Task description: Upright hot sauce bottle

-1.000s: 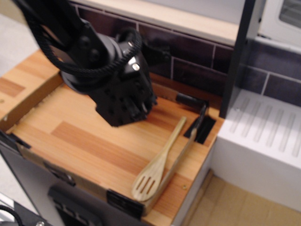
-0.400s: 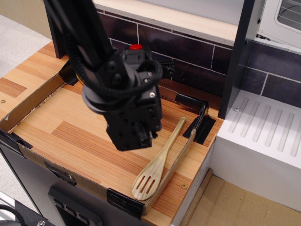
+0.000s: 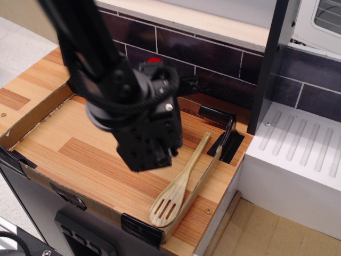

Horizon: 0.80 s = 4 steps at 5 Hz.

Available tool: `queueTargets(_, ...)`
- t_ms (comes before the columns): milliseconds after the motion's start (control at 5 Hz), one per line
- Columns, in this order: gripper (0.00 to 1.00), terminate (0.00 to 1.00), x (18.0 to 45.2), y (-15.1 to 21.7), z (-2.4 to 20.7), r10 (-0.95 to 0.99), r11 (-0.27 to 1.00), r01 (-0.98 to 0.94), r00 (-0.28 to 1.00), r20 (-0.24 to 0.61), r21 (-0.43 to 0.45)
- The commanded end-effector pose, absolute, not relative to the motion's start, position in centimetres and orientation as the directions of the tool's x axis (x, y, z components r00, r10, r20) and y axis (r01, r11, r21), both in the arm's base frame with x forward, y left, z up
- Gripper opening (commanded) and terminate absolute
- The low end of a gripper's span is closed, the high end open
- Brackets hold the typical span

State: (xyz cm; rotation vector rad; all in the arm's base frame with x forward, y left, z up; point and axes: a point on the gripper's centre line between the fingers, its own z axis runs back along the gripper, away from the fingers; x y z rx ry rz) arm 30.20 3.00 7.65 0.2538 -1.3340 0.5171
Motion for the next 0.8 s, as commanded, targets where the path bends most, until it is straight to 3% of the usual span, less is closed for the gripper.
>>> queueTargets(0, 1.00, 0.00, 29.1, 2.4, 9.6, 0.280, 0.861, -0.480, 0.168, 0.945, -0.170)
queueTargets(400, 1.00, 0.00, 28.5, 2.3, 12.3, 0.413, 0.839, -0.489, 0.291, 0.863, -0.237)
queueTargets(600, 1.00, 0.00, 28.1, 2.3, 13.7, 0.438, 0.833, -0.512, 0.375, 0.817, -0.212)
